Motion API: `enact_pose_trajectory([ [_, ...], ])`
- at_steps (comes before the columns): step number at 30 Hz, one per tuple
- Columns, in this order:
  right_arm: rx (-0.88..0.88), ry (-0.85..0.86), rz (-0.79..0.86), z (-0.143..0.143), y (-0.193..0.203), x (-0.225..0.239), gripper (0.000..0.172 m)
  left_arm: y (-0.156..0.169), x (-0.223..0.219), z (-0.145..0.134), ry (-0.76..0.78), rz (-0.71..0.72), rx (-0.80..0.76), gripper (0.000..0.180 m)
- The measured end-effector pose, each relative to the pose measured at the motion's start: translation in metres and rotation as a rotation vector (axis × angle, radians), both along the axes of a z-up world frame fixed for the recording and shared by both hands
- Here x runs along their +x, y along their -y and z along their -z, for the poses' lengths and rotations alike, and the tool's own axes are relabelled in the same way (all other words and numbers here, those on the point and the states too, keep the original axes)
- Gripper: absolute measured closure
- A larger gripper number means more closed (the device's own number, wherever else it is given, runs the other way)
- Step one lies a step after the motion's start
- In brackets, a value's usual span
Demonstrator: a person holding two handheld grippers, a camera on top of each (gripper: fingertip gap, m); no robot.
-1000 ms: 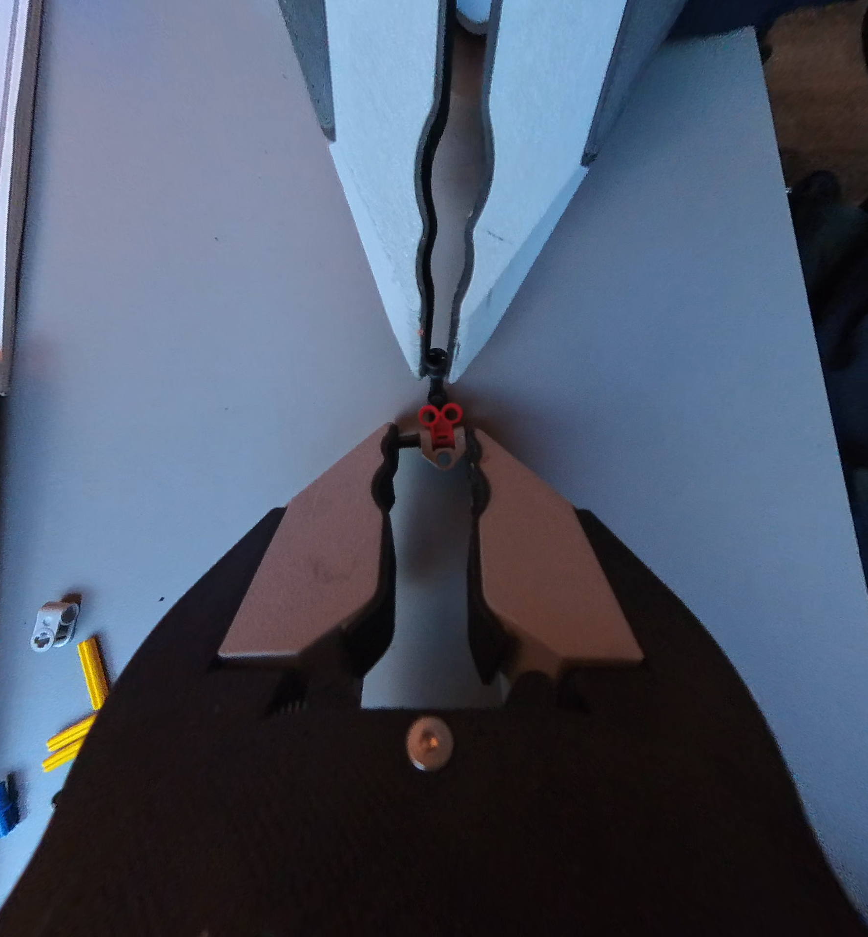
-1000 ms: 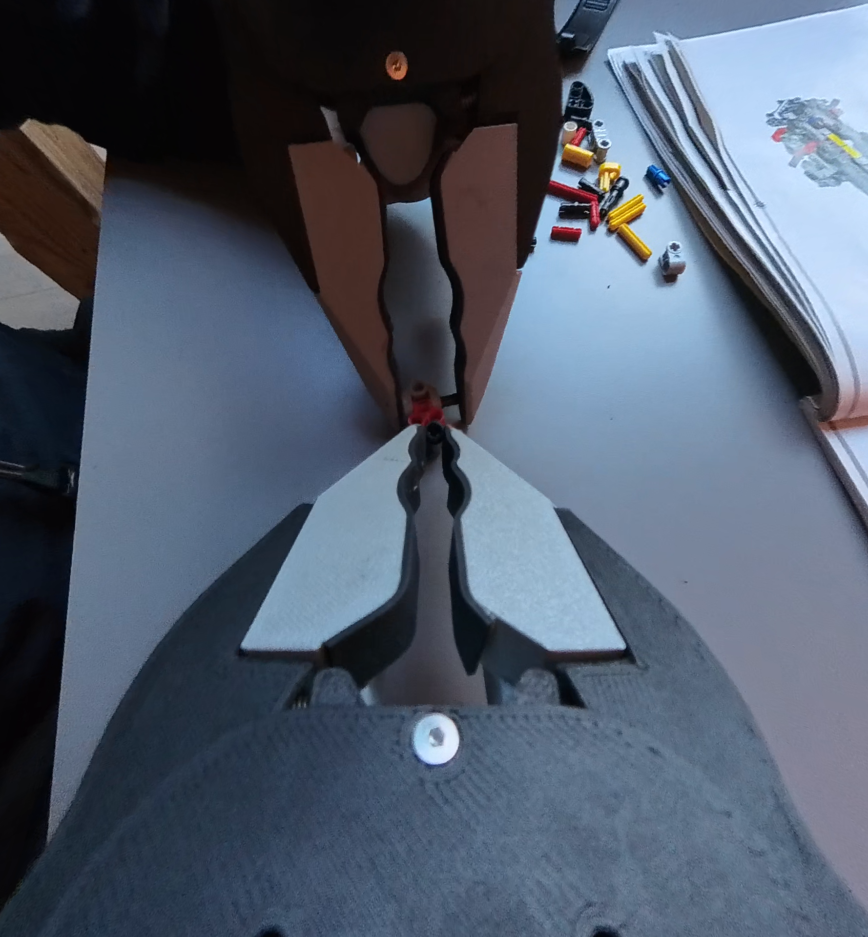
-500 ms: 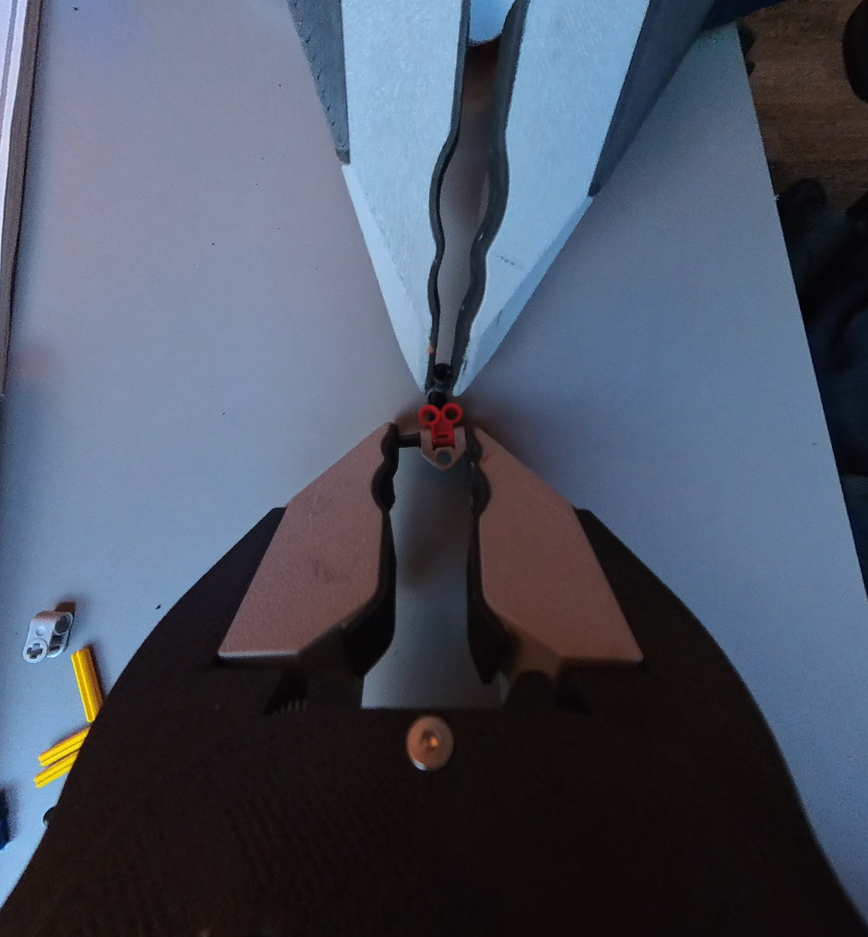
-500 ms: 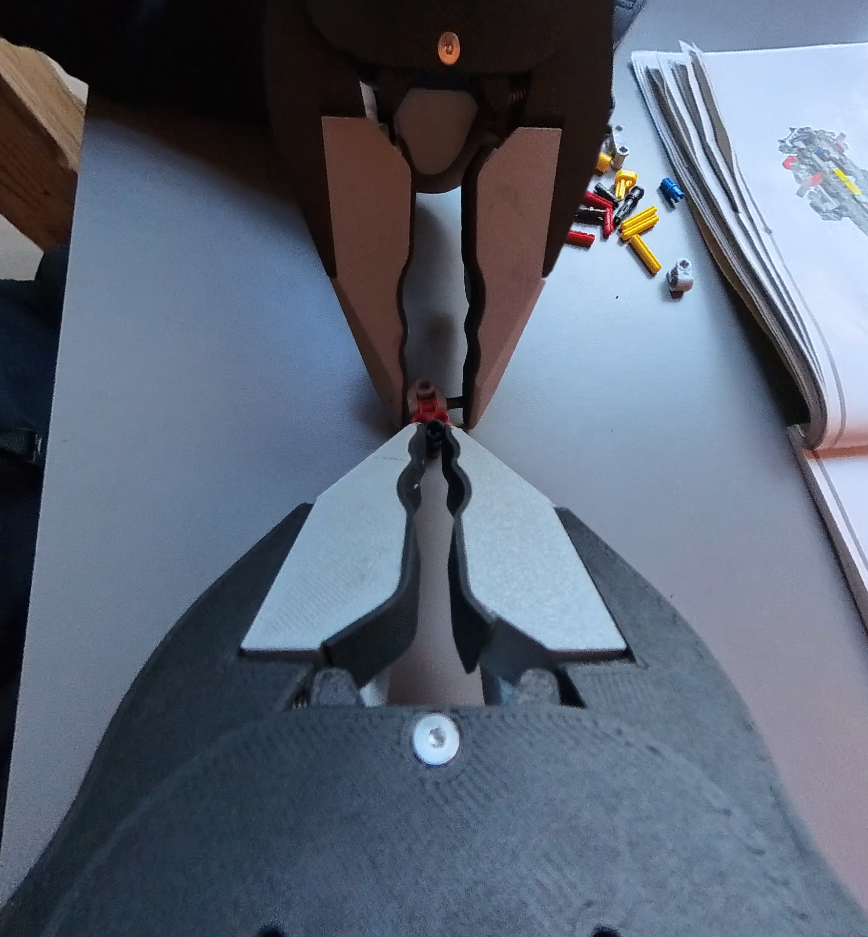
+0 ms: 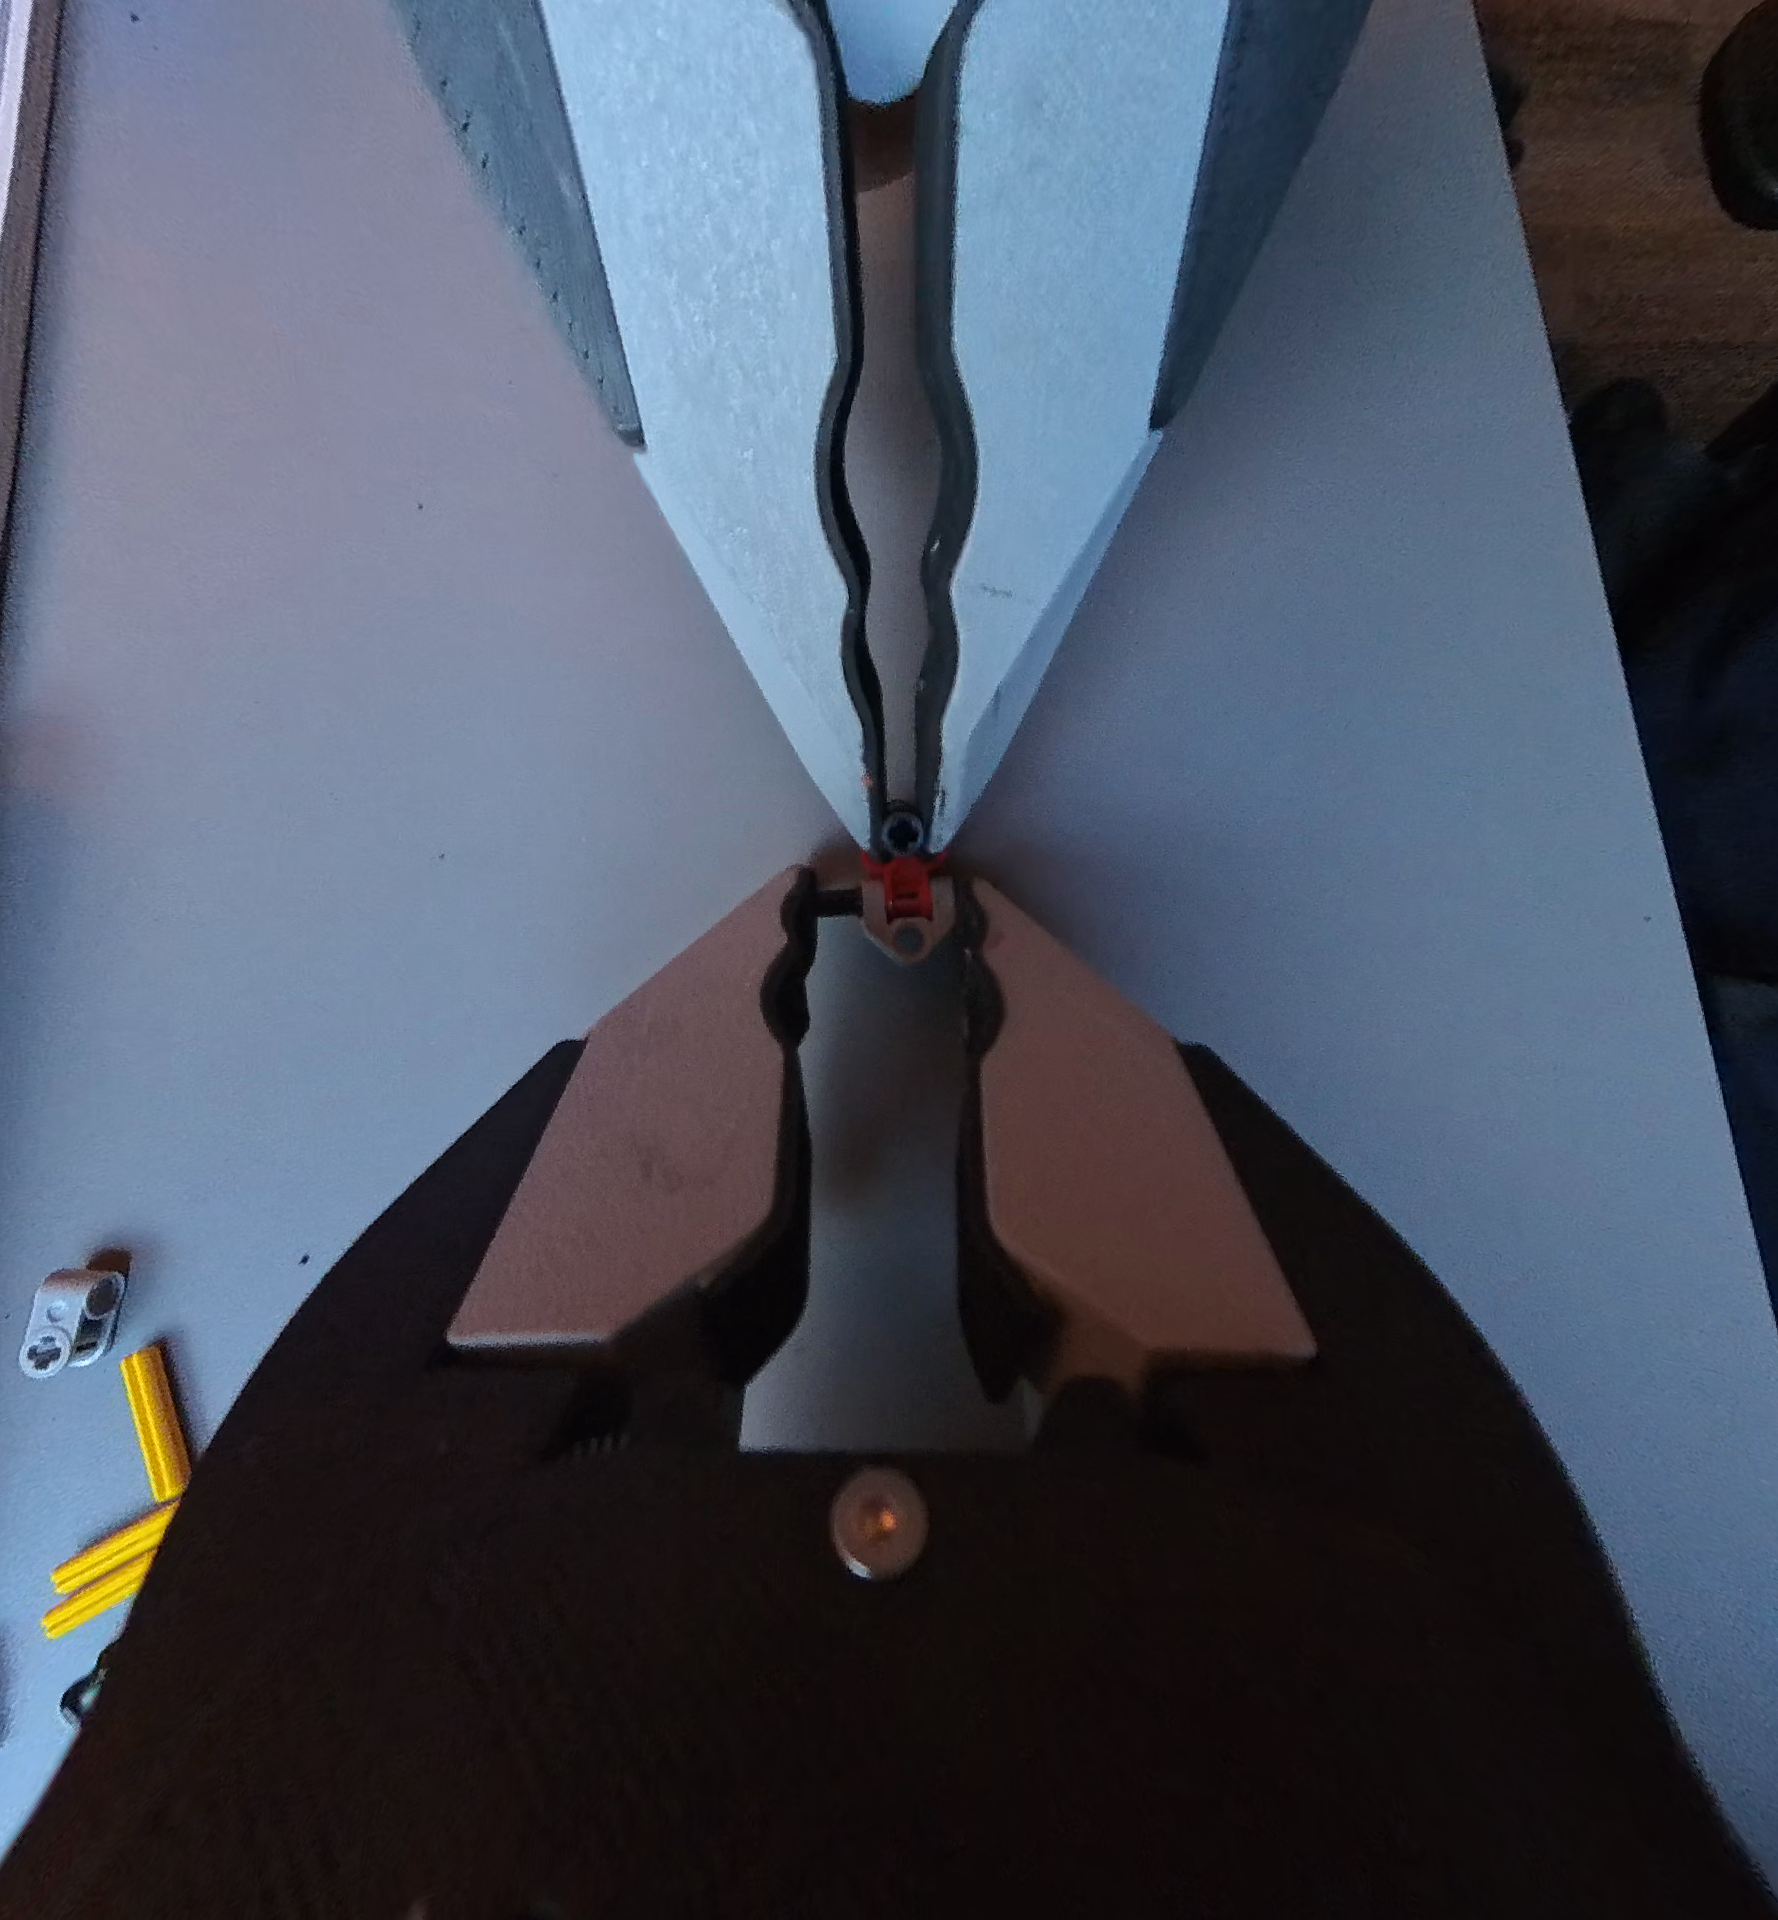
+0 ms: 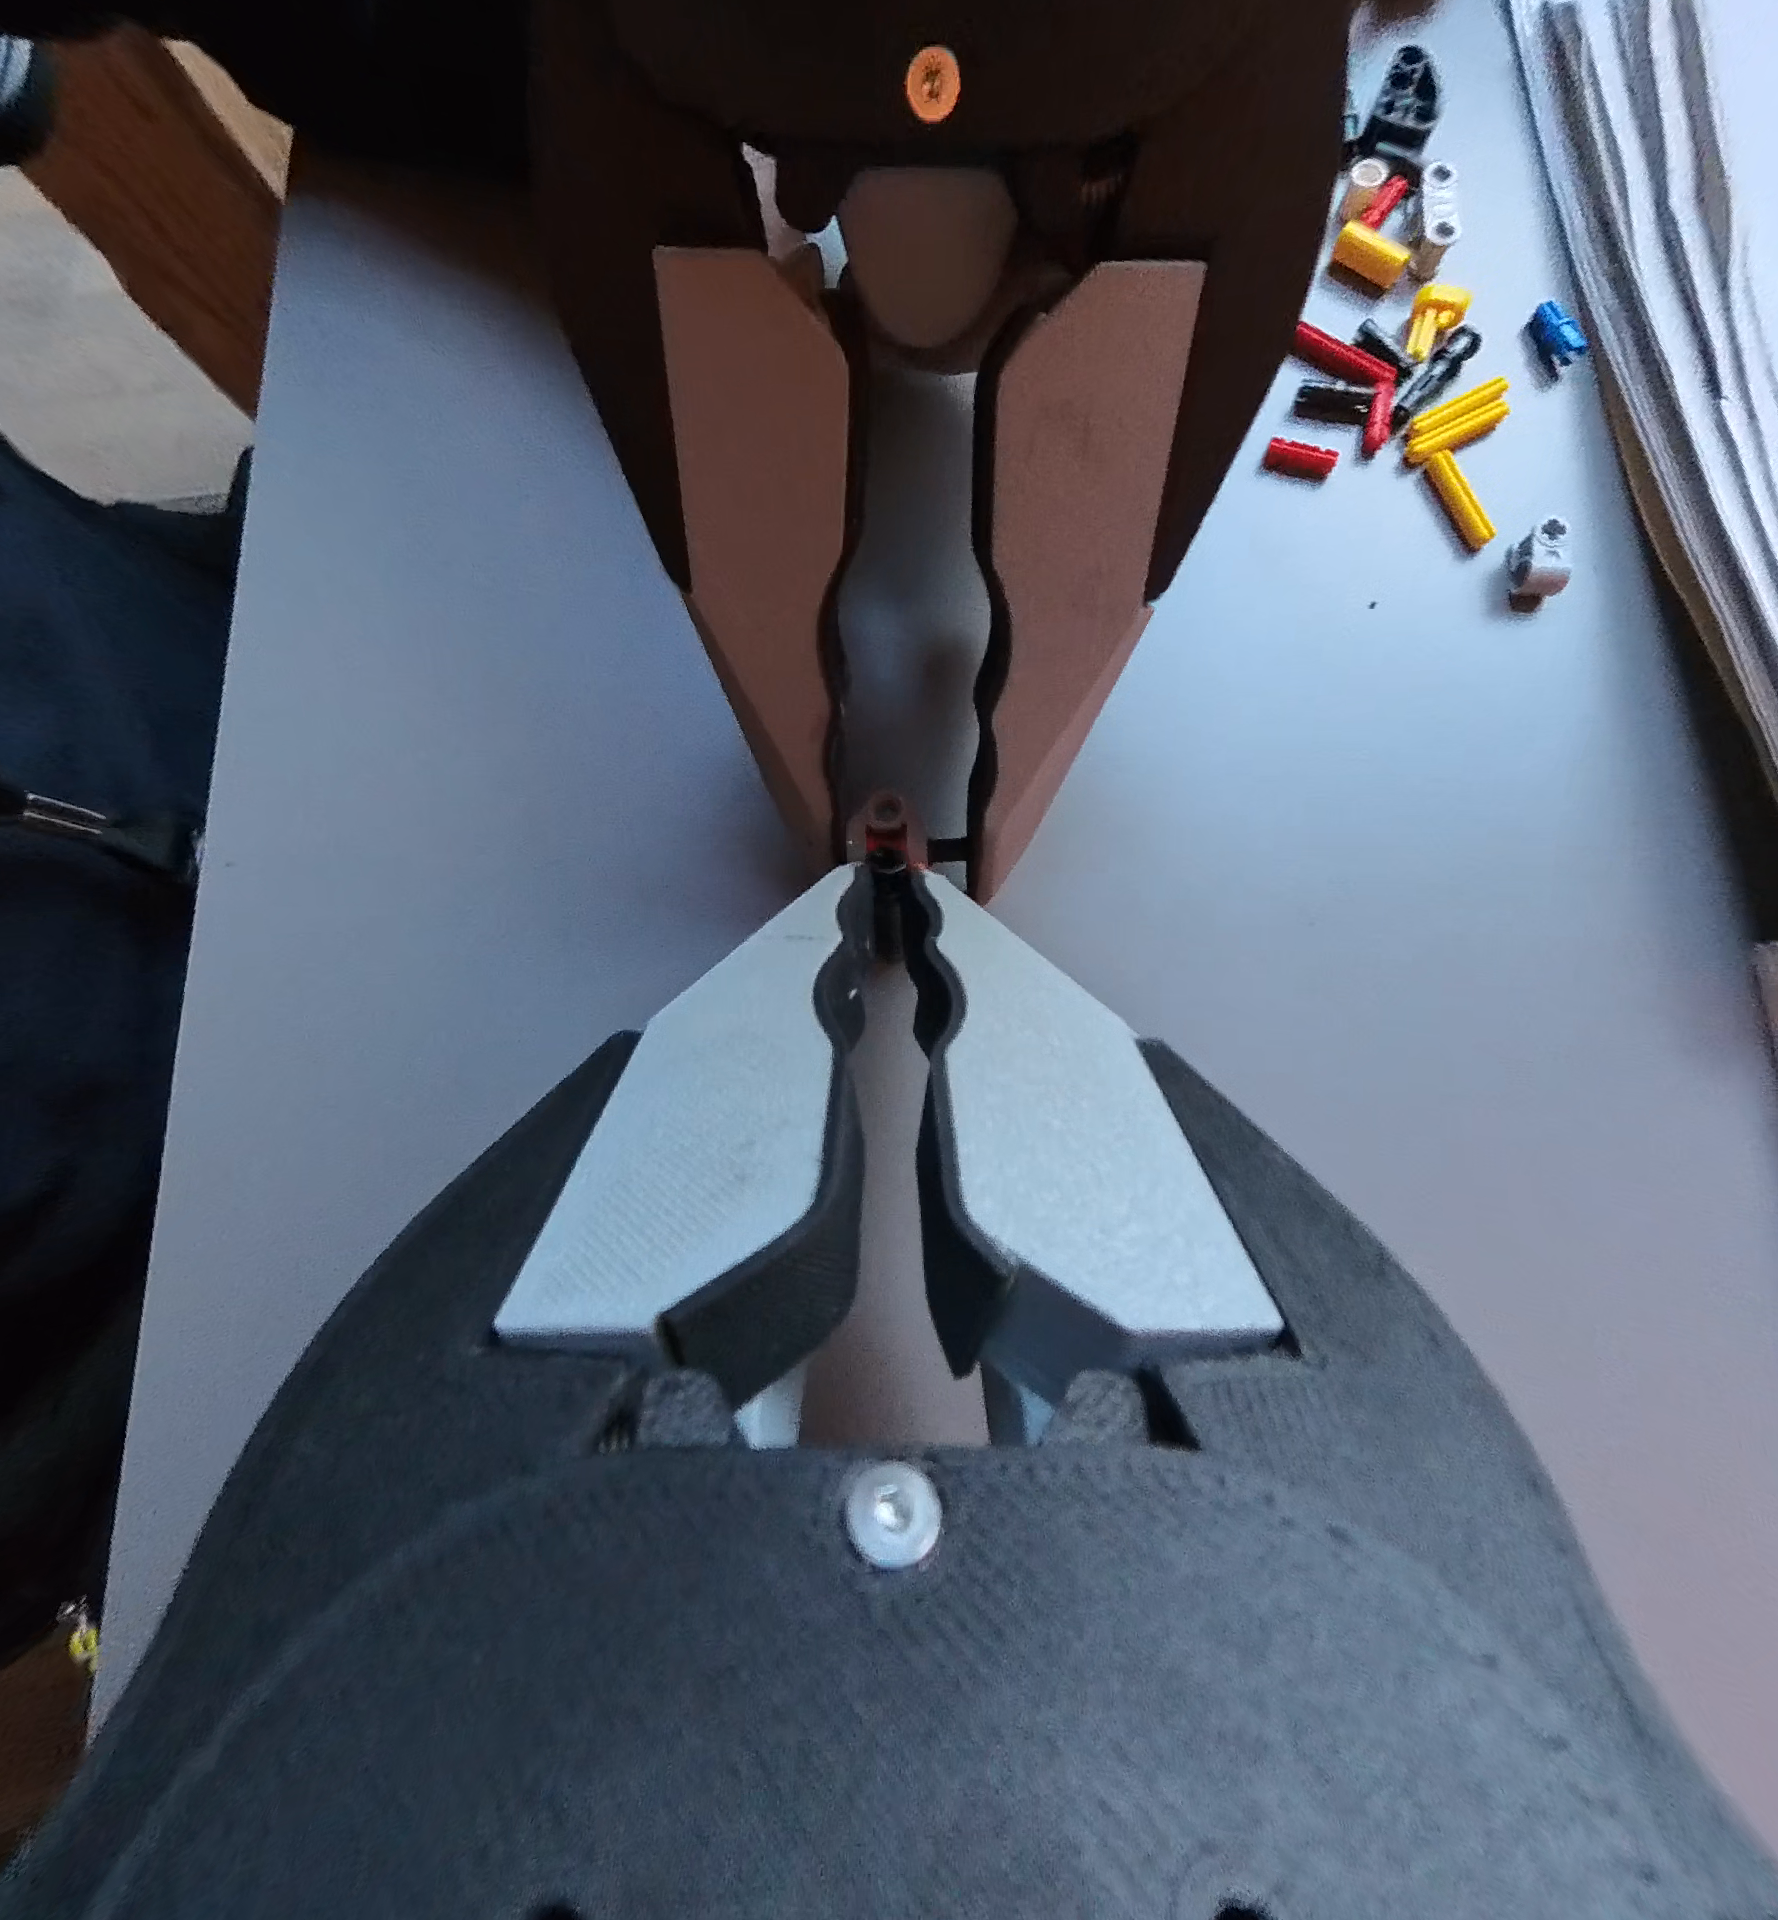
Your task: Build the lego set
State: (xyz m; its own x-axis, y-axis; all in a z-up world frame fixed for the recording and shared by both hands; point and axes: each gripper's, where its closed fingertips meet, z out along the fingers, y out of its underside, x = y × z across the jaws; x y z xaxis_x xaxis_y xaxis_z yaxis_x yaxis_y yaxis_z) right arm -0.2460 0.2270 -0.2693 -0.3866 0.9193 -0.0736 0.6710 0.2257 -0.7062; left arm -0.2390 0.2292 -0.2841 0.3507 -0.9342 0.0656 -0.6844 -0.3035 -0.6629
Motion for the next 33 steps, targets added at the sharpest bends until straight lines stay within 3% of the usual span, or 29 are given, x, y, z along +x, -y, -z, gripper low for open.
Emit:
enact_pose_trajectory([
  [9,-0.11,-0.113,0.09,-0.002,-0.006,0.008,0.169,-0.002,0.0,0.0,-0.009,-0.007,0.015,0.157],
  [15,-0.08,-0.127,0.092,-0.002,-0.007,0.008,0.169,-0.006,-0.007,-0.011,-0.015,0.004,0.103,0.153],
  [21,-0.075,-0.154,0.087,-0.003,-0.006,0.009,0.169,-0.005,0.011,-0.049,0.149,0.018,0.2,0.18],
  [25,-0.053,-0.166,0.077,-0.003,-0.006,0.009,0.169,-0.008,0.017,-0.031,0.058,0.012,0.19,0.18],
  [33,-0.016,-0.184,0.055,-0.003,-0.007,0.013,0.169,-0.01,0.019,-0.03,0.04,0.008,0.209,0.18],
])
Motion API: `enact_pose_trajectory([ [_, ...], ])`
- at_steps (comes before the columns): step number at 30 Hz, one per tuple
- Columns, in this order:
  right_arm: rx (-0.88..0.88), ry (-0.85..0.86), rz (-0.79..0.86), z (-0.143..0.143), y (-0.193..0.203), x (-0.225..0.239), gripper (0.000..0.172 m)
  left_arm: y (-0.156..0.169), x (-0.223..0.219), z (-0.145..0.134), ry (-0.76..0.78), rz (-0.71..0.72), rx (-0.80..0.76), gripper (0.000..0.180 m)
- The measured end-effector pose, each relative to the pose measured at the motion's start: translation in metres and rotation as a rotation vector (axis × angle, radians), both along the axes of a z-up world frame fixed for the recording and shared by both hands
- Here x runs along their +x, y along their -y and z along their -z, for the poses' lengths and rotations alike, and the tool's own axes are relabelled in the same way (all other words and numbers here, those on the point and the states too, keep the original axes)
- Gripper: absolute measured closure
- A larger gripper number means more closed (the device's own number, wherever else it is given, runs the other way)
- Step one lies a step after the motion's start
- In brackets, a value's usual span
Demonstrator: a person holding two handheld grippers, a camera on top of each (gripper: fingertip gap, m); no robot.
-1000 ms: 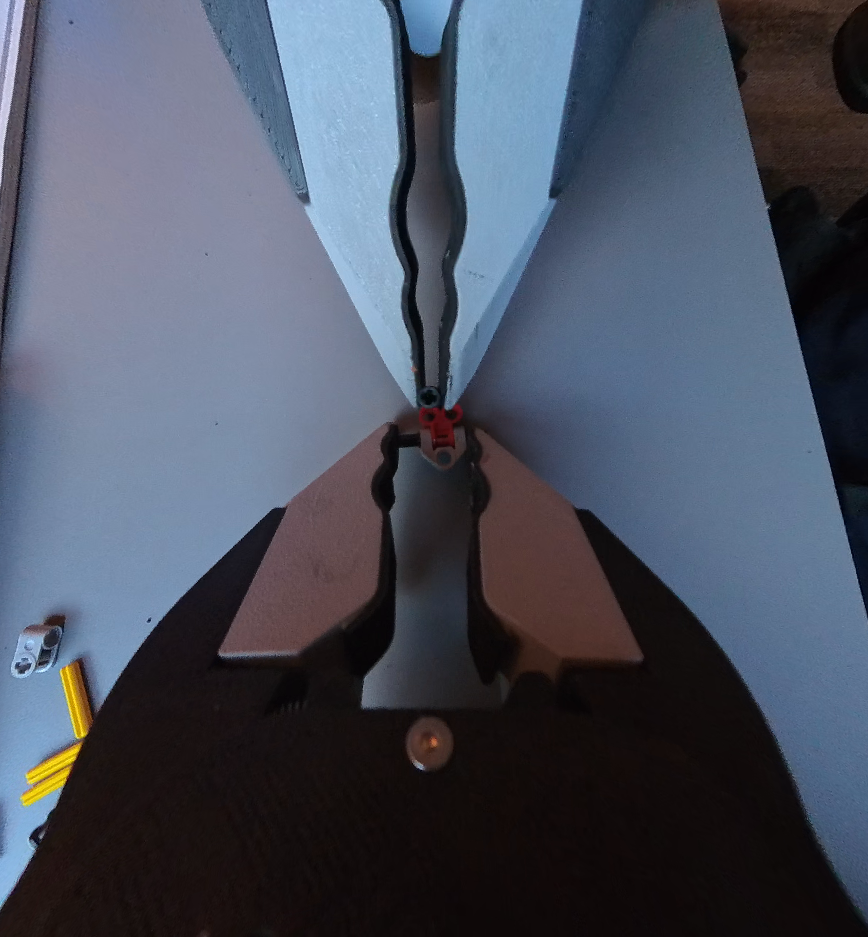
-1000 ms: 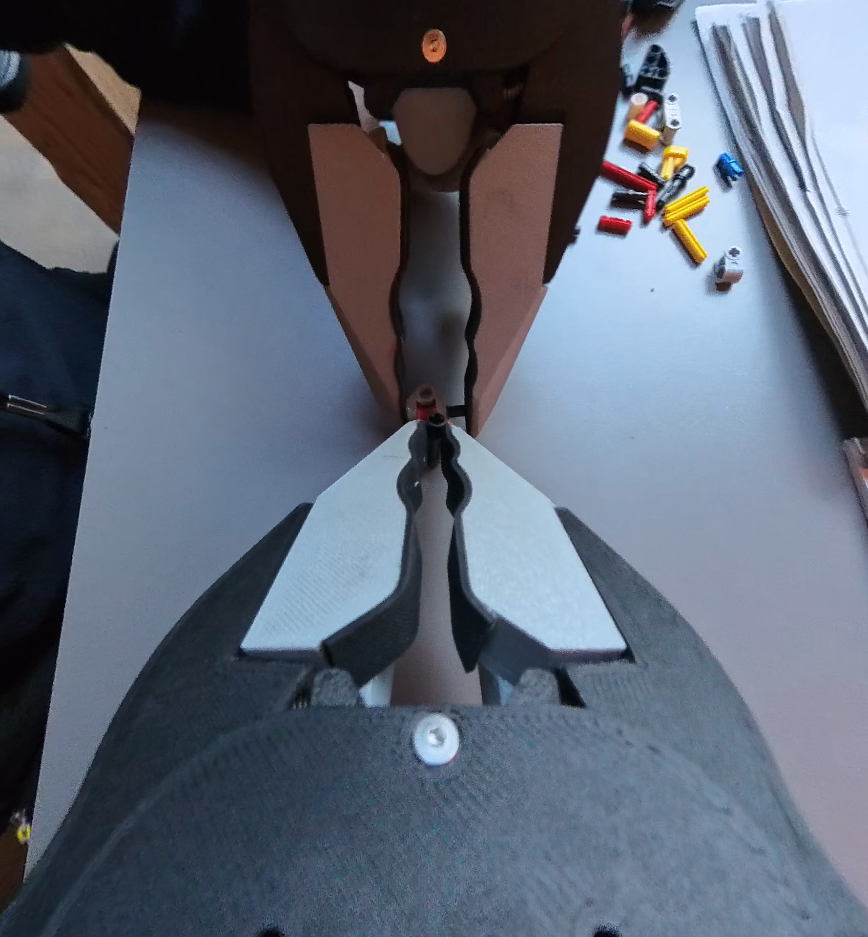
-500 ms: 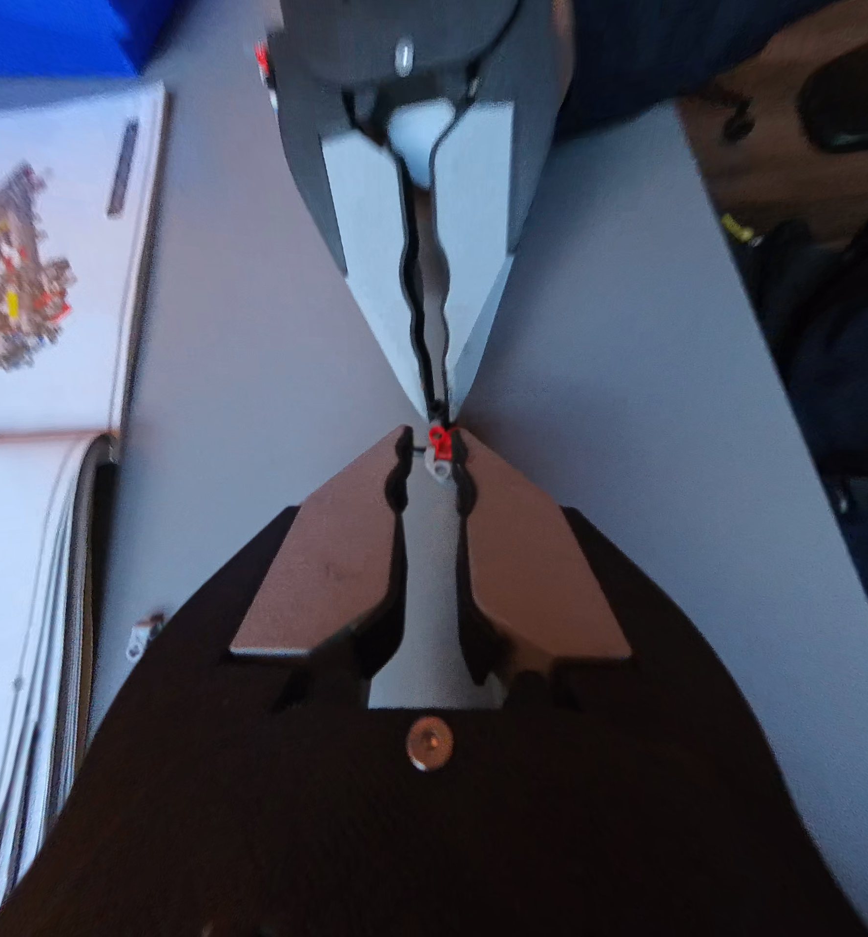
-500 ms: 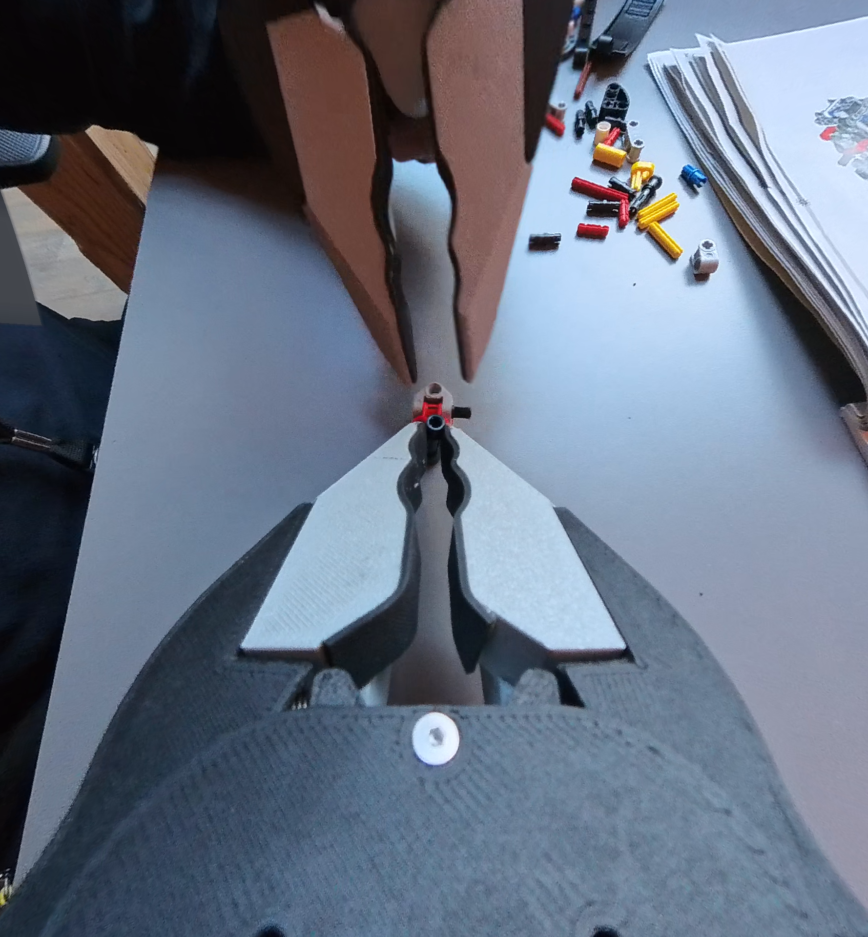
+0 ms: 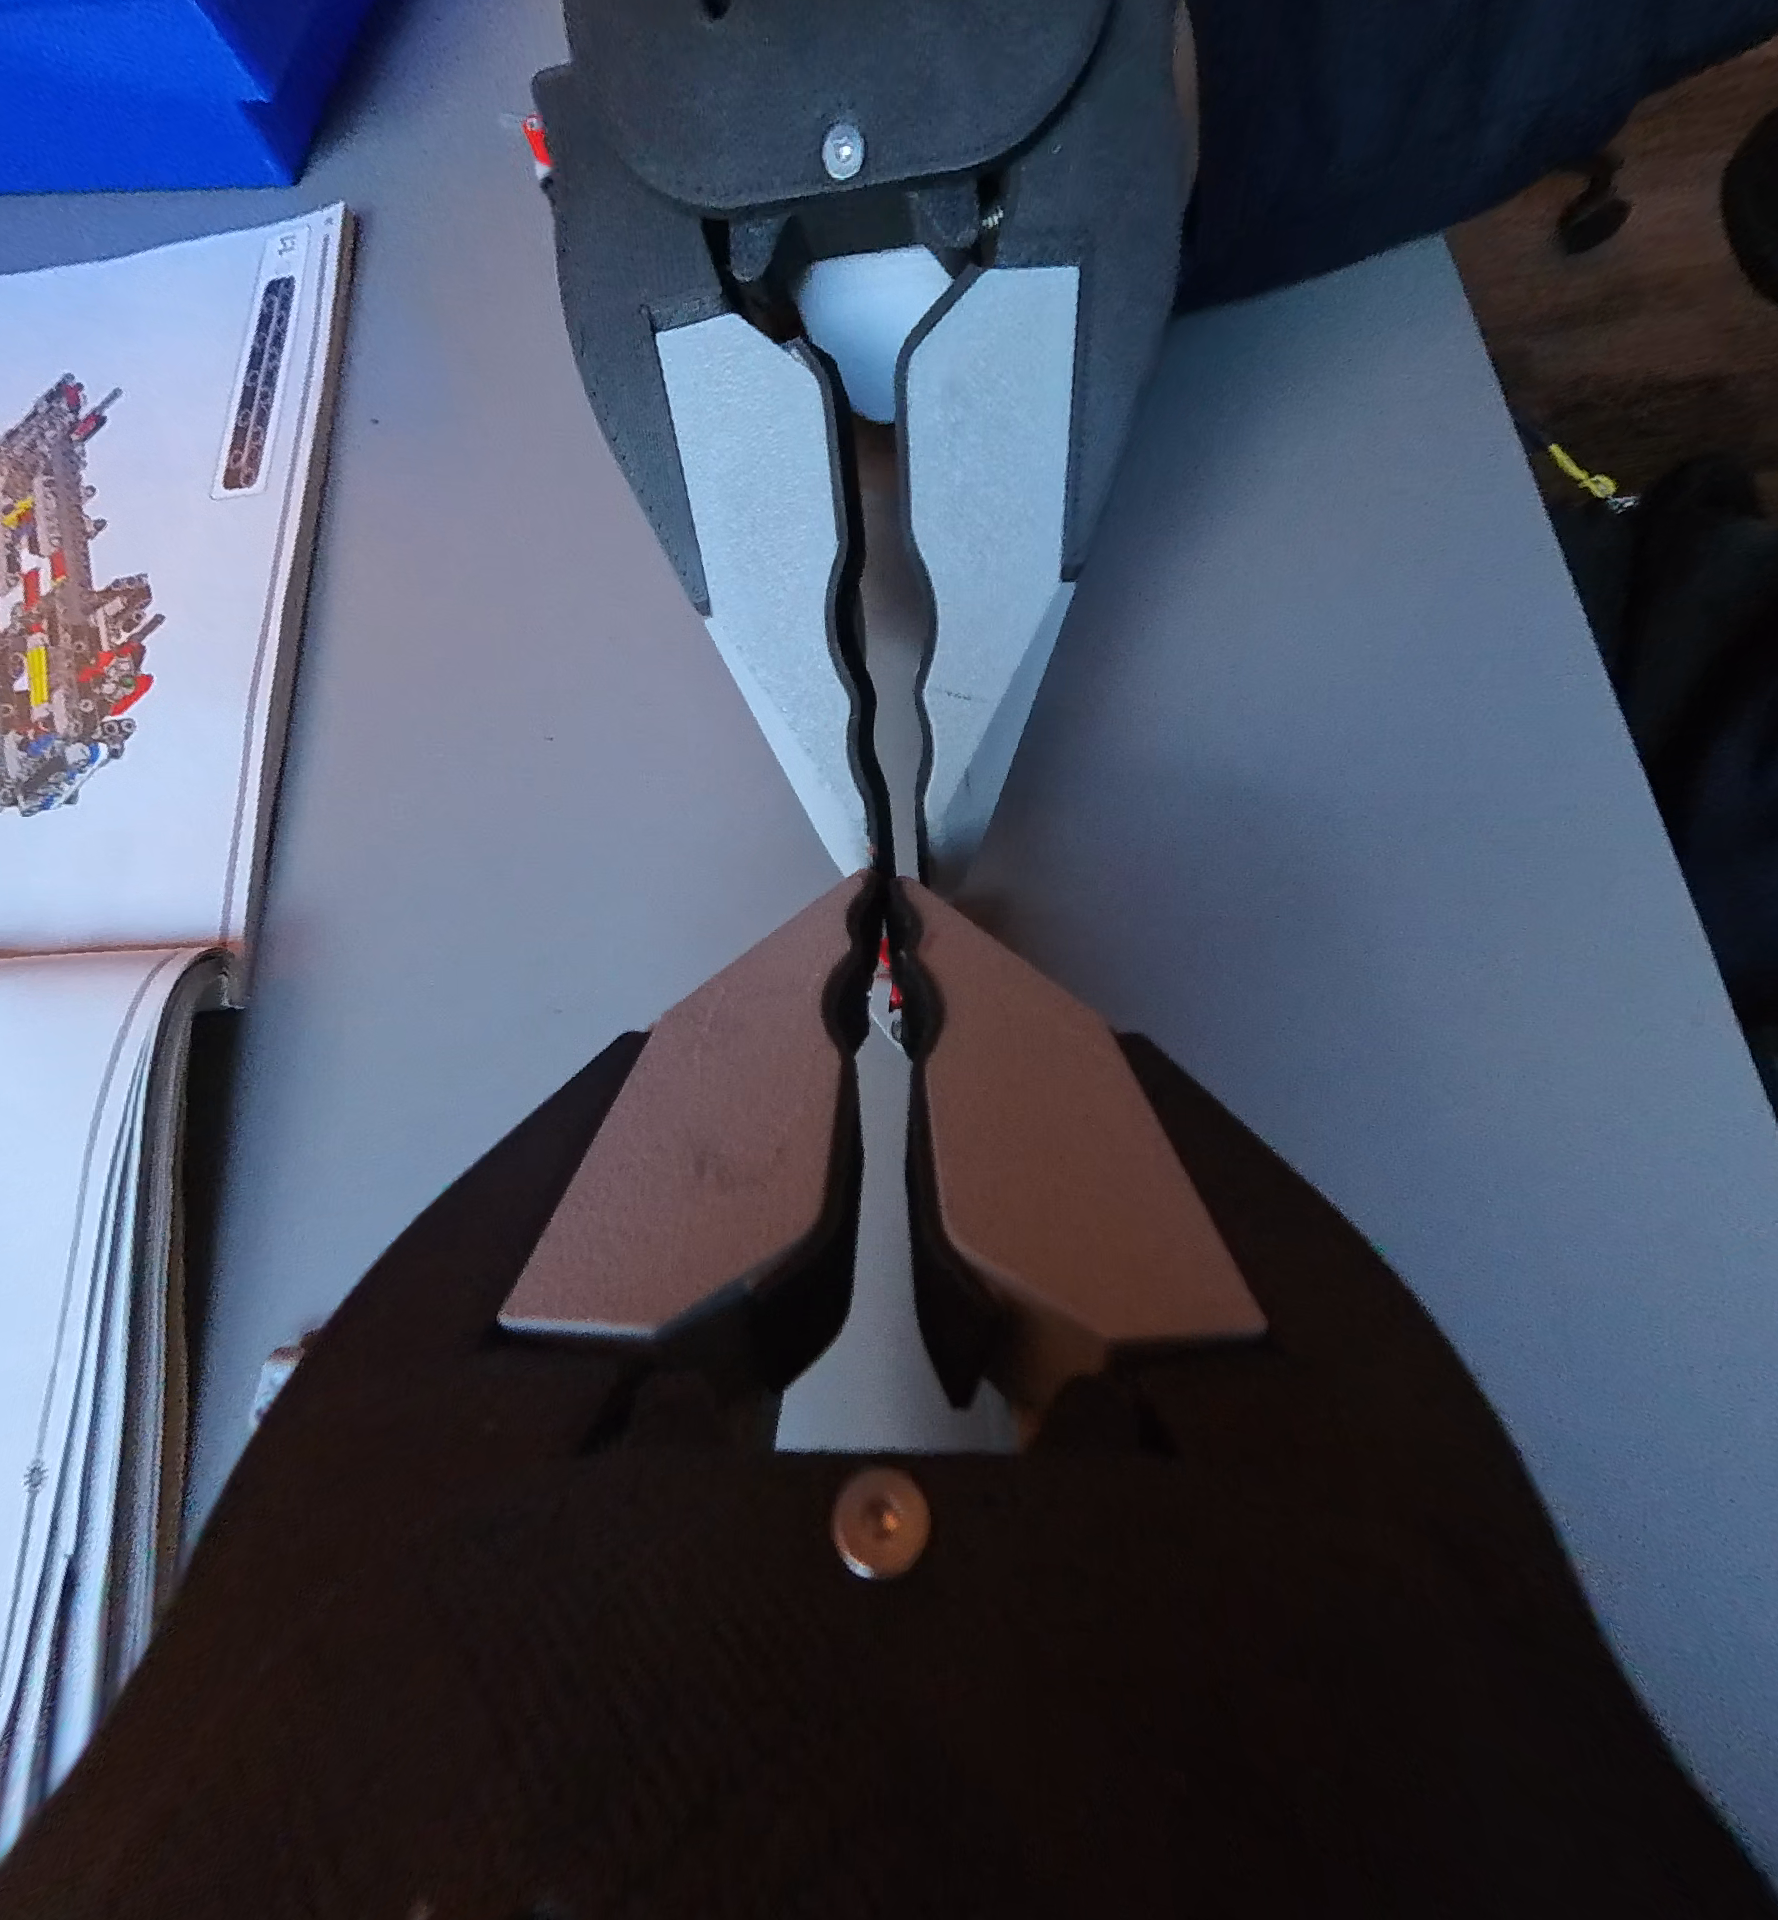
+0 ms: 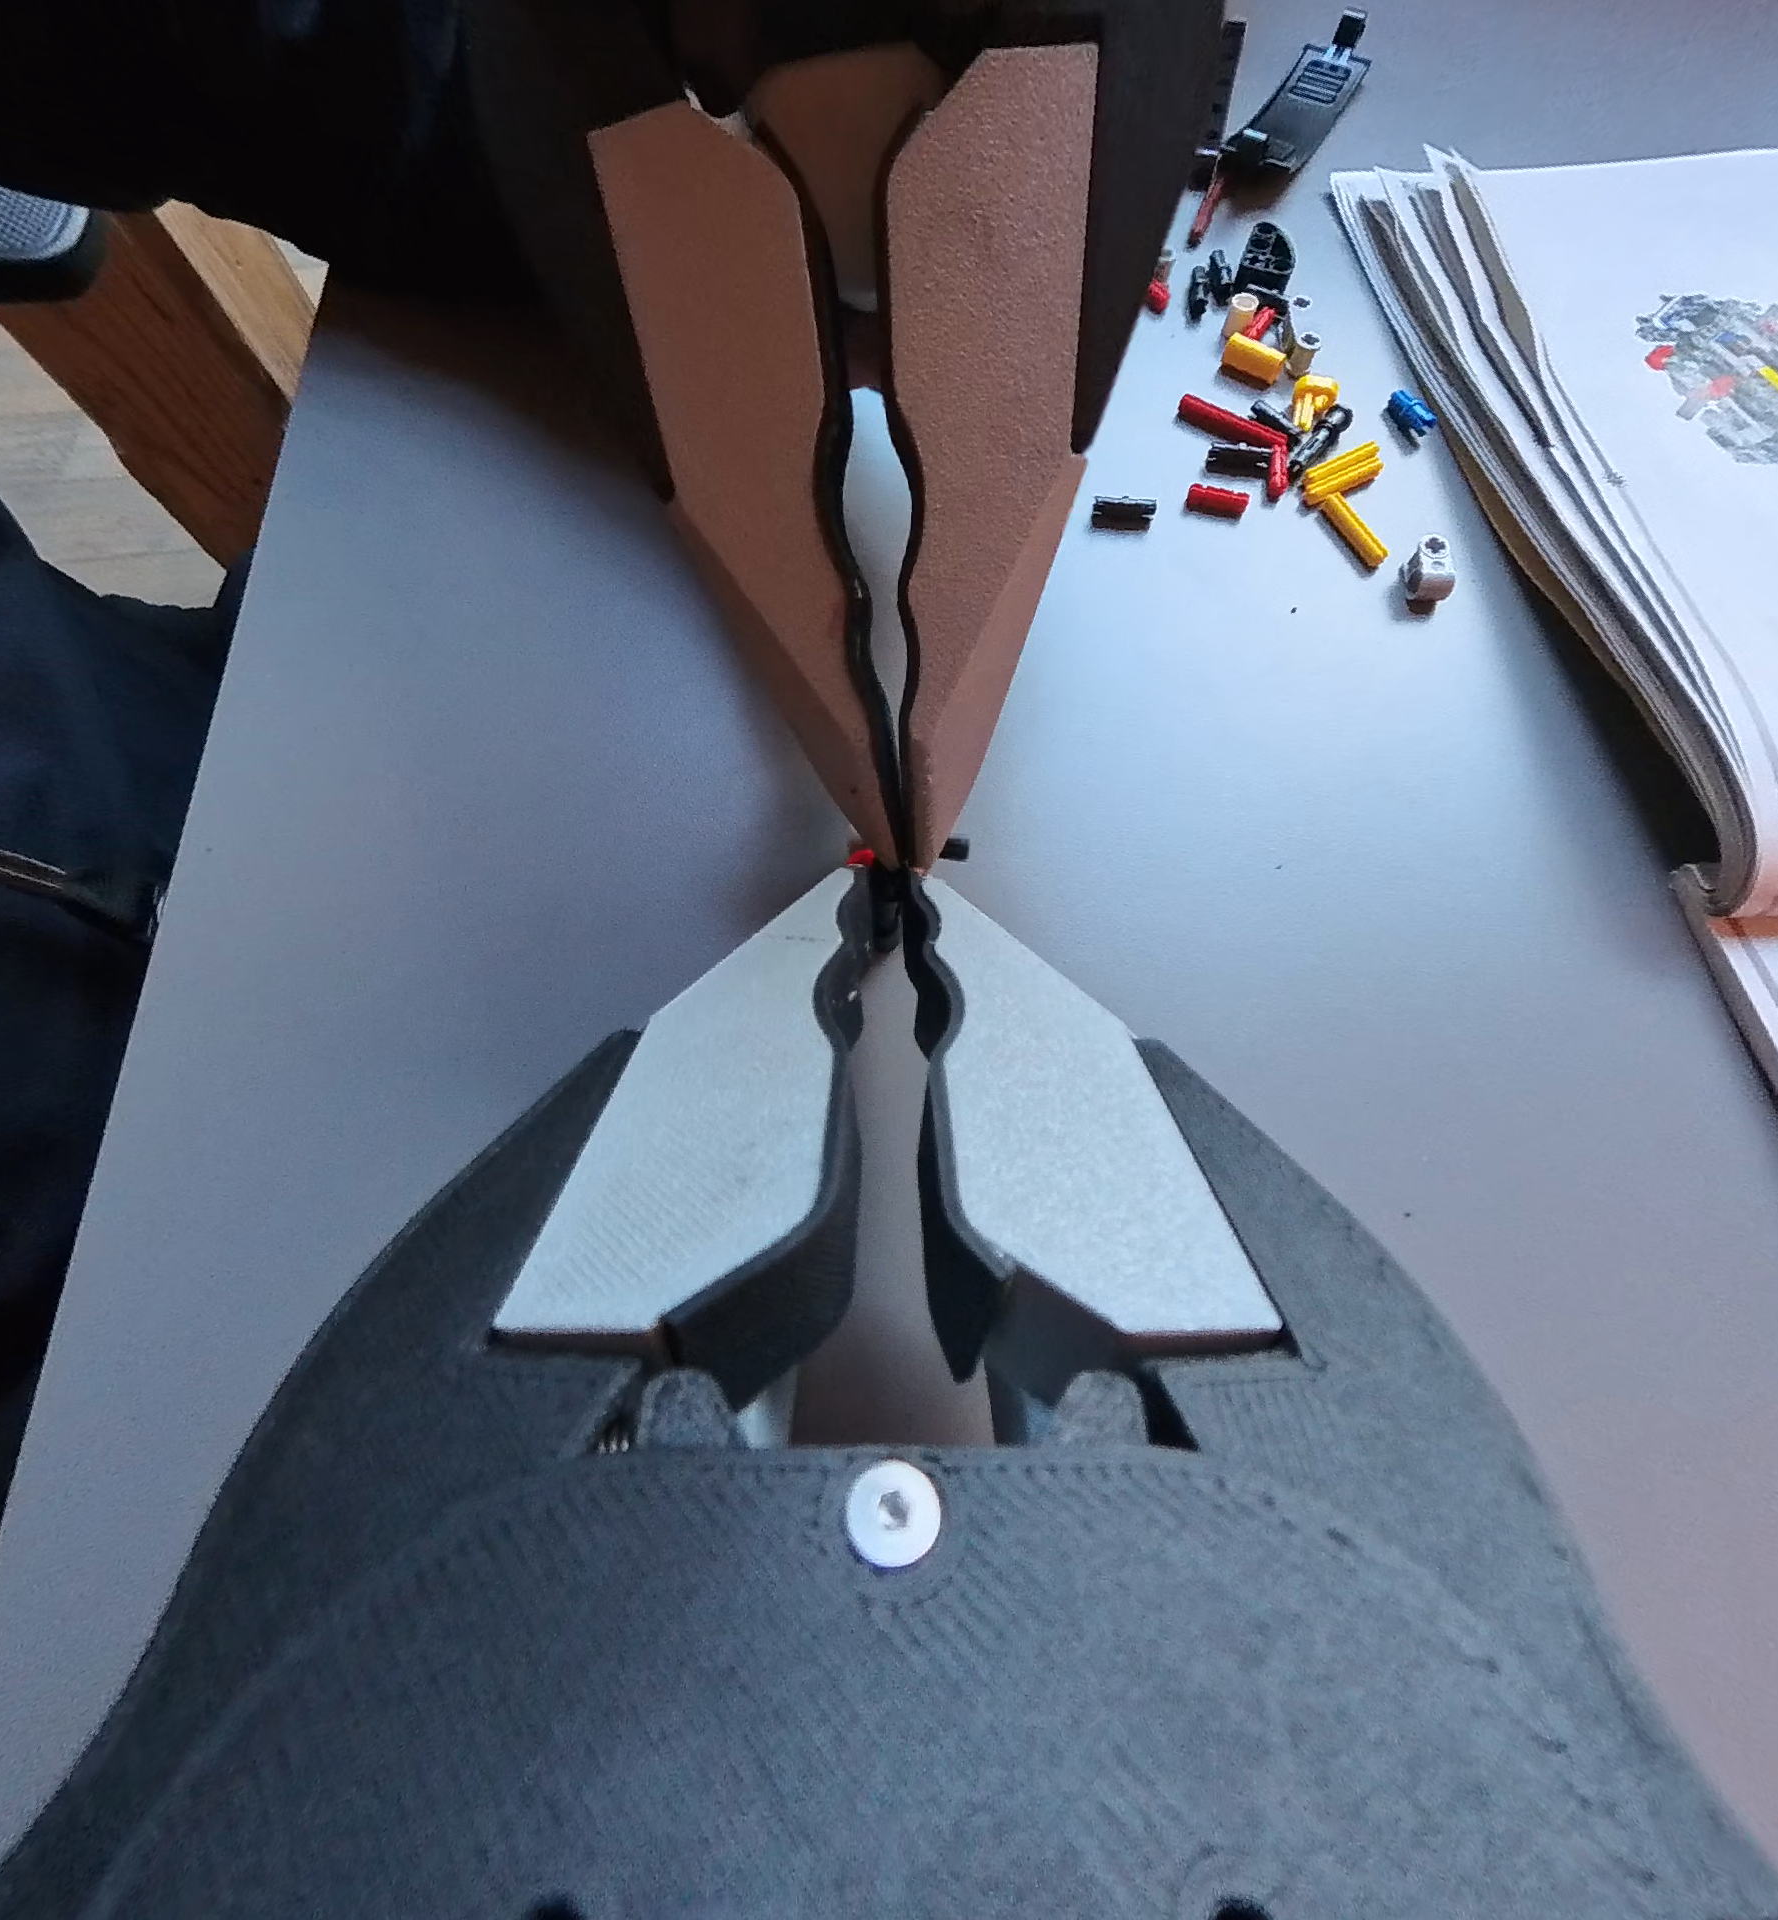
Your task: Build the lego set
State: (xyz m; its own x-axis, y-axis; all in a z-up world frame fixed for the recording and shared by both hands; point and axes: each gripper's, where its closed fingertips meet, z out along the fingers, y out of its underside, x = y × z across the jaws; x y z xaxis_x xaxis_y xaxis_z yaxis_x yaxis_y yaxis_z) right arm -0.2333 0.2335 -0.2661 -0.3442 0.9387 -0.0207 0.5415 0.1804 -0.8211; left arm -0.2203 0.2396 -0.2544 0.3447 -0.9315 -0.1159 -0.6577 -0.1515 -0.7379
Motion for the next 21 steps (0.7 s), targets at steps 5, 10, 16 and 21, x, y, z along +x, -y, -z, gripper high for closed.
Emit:
enact_pose_trajectory([
  [5,-0.04,0.015,-0.005,0.0004,-0.001,0.0001,0.169,-0.0019,-0.0002,0.0002,-0.015,-0.011,0.018,0.18],
  [10,-0.043,0.016,-0.008,0.0004,-0.0011,0.0003,0.169,-0.0006,-0.0019,-0.0041,0.022,-0.014,-0.028,0.18],
  [16,-0.034,0.015,-0.011,0.0008,-0.0015,0.0005,0.169,0.0032,0.0002,0.0021,-0.035,0.02,-0.005,0.18],
  [21,-0.022,0.021,-0.007,0.0018,-0.0035,0.0014,0.169,0.0009,0.0007,0.0032,-0.023,0.014,-0.008,0.18],
])
